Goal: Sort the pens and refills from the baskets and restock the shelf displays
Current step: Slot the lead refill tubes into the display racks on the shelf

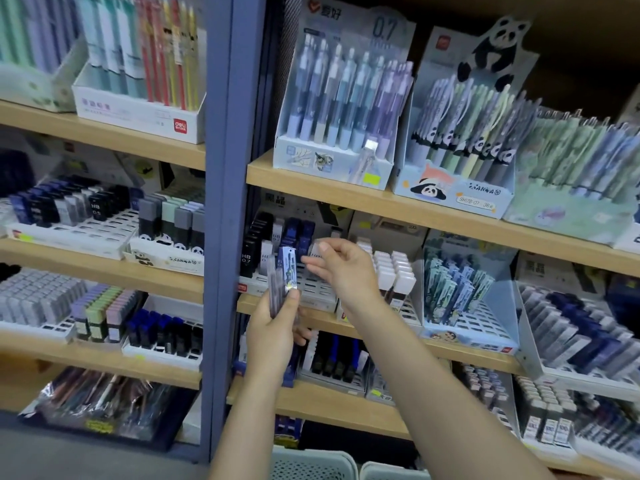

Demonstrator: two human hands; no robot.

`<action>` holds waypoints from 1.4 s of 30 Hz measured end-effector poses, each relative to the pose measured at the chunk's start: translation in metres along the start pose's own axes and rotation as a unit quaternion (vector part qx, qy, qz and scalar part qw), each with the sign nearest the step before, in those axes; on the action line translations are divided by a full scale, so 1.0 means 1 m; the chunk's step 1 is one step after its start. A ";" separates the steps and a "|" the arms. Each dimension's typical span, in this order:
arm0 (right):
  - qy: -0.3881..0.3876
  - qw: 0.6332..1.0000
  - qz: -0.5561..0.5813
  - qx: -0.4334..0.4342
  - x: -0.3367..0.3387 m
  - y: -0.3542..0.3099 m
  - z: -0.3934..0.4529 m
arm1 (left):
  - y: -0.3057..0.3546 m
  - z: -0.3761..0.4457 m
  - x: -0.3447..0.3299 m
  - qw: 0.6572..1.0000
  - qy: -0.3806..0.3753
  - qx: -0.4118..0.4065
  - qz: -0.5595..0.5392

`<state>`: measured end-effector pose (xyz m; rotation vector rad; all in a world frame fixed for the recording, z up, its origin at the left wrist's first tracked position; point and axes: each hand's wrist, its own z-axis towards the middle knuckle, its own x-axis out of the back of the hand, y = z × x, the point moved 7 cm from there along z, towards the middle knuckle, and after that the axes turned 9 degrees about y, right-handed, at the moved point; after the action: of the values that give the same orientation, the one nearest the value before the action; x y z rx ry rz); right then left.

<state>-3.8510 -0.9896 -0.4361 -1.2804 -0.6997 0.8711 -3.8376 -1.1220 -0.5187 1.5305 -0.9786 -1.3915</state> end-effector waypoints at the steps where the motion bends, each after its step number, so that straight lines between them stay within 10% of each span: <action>1: 0.019 1.000 -0.012 0.014 -0.004 0.002 0.000 | -0.001 0.000 0.004 1.000 0.006 0.004 -0.005; 42: 0.142 0.987 -0.076 0.003 -0.007 0.036 0.050 | -0.027 0.027 0.019 0.998 -0.039 0.040 0.002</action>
<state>-3.9031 -0.9679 -0.4633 -1.2950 -0.5586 0.5526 -3.8625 -1.1323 -0.5521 1.5401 -1.0958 -1.4333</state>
